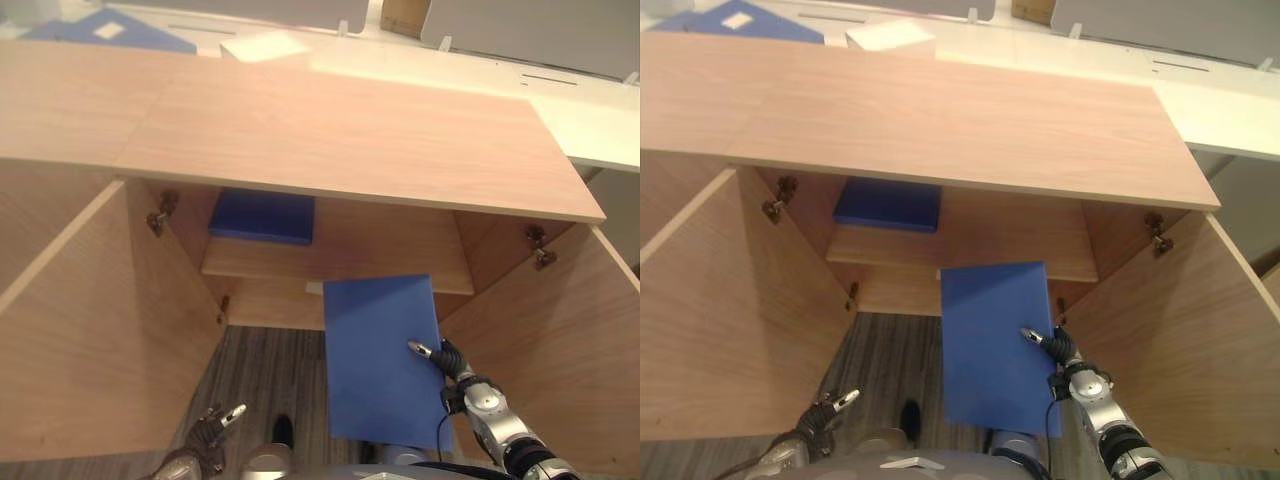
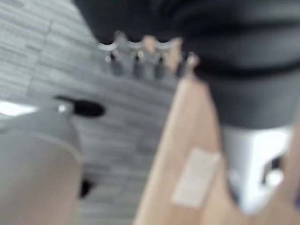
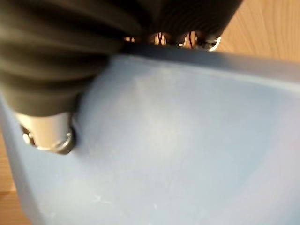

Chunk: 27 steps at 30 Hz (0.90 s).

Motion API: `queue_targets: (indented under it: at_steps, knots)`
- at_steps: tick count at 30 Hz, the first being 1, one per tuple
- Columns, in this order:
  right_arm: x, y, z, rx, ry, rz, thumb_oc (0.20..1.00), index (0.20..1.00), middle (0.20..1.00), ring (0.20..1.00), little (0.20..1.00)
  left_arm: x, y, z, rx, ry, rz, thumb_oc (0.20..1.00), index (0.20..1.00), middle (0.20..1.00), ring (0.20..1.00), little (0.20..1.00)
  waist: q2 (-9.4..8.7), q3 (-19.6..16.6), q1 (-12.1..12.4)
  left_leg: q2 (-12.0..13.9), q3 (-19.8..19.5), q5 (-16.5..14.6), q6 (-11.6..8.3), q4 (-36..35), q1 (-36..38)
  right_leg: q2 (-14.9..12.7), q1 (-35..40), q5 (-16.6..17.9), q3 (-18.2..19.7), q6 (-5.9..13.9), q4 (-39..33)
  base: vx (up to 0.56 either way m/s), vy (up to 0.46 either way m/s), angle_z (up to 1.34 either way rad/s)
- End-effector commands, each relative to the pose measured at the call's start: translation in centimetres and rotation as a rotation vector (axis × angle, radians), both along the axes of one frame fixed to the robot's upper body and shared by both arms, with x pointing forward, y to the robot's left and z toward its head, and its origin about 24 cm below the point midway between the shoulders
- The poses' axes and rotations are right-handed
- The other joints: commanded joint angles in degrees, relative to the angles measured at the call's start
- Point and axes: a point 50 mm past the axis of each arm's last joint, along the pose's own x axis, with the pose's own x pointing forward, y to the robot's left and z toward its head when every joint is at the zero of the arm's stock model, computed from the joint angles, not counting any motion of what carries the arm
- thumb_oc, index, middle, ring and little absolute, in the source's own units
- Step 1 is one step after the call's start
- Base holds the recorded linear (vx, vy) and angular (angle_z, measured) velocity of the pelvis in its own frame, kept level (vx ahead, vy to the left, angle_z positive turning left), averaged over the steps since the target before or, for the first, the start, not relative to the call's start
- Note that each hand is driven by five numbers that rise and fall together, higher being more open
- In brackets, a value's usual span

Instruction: Put the empty folder in the office cabinet

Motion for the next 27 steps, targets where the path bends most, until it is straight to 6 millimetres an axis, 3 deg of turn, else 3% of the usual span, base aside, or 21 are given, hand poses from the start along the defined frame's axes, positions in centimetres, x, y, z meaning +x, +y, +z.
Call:
queue_targets:
  at_steps: [1, 6, 8, 11, 14, 16, 18, 19, 24, 25, 26, 27]
  knots:
    - [0.2, -1.1, 0.4, -0.014, -0.027, -0.013, 0.2, 0.2, 0.2, 0.2, 0.2, -0.3, 0.1, 0.2, 0.026, -0.015, -0.049, 1.0, 1.0, 1.0, 1.0, 1.0, 1.05, 0.4, -0.5, -4.0, 2.8, -12.8, 0.98, 5.0, 1.8, -0.3, -2.7, 8.9, 2.1, 1.72, -2.8, 0.41, -0.064, 0.37]
    - [-0.6, -2.3, 0.1, -0.031, -0.035, -0.06, 0.2, 0.2, 0.2, 0.2, 0.2, -2.0, -0.3, -0.2, 0.033, 0.006, -0.13, 1.0, 1.0, 1.0, 1.0, 1.0, 0.54, 0.7, -2.2, -5.3, 0.2, -17.0, 2.18, 9.3, 4.1, 1.8, -5.9, 9.2, 4.4, 1.16, -4.7, 0.43, -0.095, 0.55]
    - [-0.1, -2.9, 0.7, -0.075, -0.069, -0.108, 0.2, 0.2, 0.2, 0.2, 0.2, -1.7, -0.8, -0.1, 0.027, -0.01, -0.171, 1.0, 1.0, 1.0, 1.0, 1.0, 0.34, 0.9, -2.9, -5.9, -0.8, -19.2, 2.38, 12.3, 3.3, 1.8, -6.1, 9.0, 6.5, 0.22, -4.4, 0.31, -0.093, 0.86]
    - [1.6, -3.0, 1.8, -0.131, -0.131, -0.114, 0.2, 0.2, 0.2, 0.2, 0.2, -0.8, -1.3, 0.1, -0.01, -0.034, -0.176, 1.0, 1.0, 1.0, 1.0, 1.0, 1.03, 2.2, -2.9, -5.5, -0.6, -20.9, 1.78, 15.6, 1.7, 1.3, -7.4, 7.5, 6.6, -0.89, -1.3, 0.18, -0.068, 0.43]
    - [5.8, -2.0, 5.2, -0.147, -0.294, -0.091, 0.2, 0.2, 0.2, 0.2, 0.2, 2.5, -1.9, 1.3, -0.012, -0.128, -0.3, 1.0, 1.0, 1.0, 1.0, 1.0, 1.9, 6.2, -2.1, -4.6, -0.5, -20.9, 1.43, 18.4, -4.0, 1.4, -11.4, 6.3, 6.7, -2.34, 2.6, -0.07, -0.14, 0.06]
    - [9.4, -1.0, 8.6, -0.13, -0.398, -0.089, 0.2, 0.2, 0.2, 0.2, 0.2, 4.9, -2.5, 2.3, -0.011, -0.192, -0.353, 1.0, 1.0, 1.0, 1.0, 1.0, 2.34, 9.1, -1.9, -4.3, -0.6, -20.4, 1.38, 19.9, -7.9, 1.5, -15.1, 6.5, 6.9, -2.94, 5.5, -0.11, -0.104, 0.15]
    - [9.8, -0.9, 9.2, -0.116, -0.411, -0.101, 0.2, 0.2, 0.2, 0.2, 0.2, 5.2, -2.6, 2.4, -0.013, -0.201, -0.359, 1.0, 1.0, 1.0, 1.0, 1.0, 2.43, 9.5, -1.9, -4.2, -0.6, -20.2, 1.34, 20.0, -8.4, 1.5, -15.7, 6.6, 7.0, -3.07, 6.0, -0.04, -0.063, 0.1]
    - [12.7, 0.1, 12.5, -0.071, -0.48, -0.172, 0.2, 0.2, 0.2, 0.2, 0.2, 7.1, -3.9, 3.3, -0.018, -0.26, -0.396, 1.0, 1.0, 1.0, 1.0, 1.0, 3.14, 11.8, -2.0, -4.0, -1.0, -19.7, 0.97, 20.8, -11.1, 1.6, -19.6, 6.7, 7.1, -3.83, 8.8, -0.05, -0.079, 0.1]
    - [13.0, 0.1, 12.9, -0.066, -0.486, -0.186, 0.2, 0.2, 0.2, 0.2, 0.2, 7.3, -4.1, 3.4, -0.019, -0.266, -0.399, 1.0, 1.0, 1.0, 1.0, 1.0, 3.25, 11.9, -2.1, -4.0, -1.0, -19.7, 0.92, 20.9, -11.5, 1.6, -20.1, 6.7, 7.0, -3.92, 9.1, -0.01, -0.016, 0.08]
    - [13.7, -0.1, 13.9, -0.043, -0.504, -0.236, 0.2, 0.2, 0.2, 0.2, 0.2, 7.7, -4.8, 3.6, -0.022, -0.286, -0.409, 1.0, 1.0, 1.0, 1.0, 1.0, 3.72, 12.6, -2.2, -3.9, -1.0, -19.6, 0.75, 21.3, -12.2, 1.7, -21.3, 6.4, 7.0, -4.33, 10.2, 0.0, 0.0, 0.0]
    - [15.8, -1.7, 17.5, 0.034, -0.578, -0.445, 0.2, 0.2, 0.2, 0.2, 0.2, 8.6, -7.0, 4.2, -0.053, -0.333, -0.418, 1.0, 1.0, 1.0, 1.0, 1.0, 6.04, 14.9, -3.0, -3.5, -0.5, -21.2, 0.24, 25.2, -15.3, 2.3, -27.0, 4.1, 6.6, -6.01, 16.3, 0.0, 0.0, 0.0]
    - [16.2, -2.7, 18.4, 0.09, -0.588, -0.564, 0.2, 0.2, 0.2, 0.2, 0.2, 8.7, -7.4, 4.2, -0.042, -0.326, -0.42, 1.0, 1.0, 1.0, 1.0, 1.0, 6.6, 14.9, -3.2, -3.4, -0.4, -21.8, 0.15, 26.8, -16.8, 2.5, -28.9, 3.2, 6.5, -6.54, 18.3, 0.0, 0.0, 0.0]
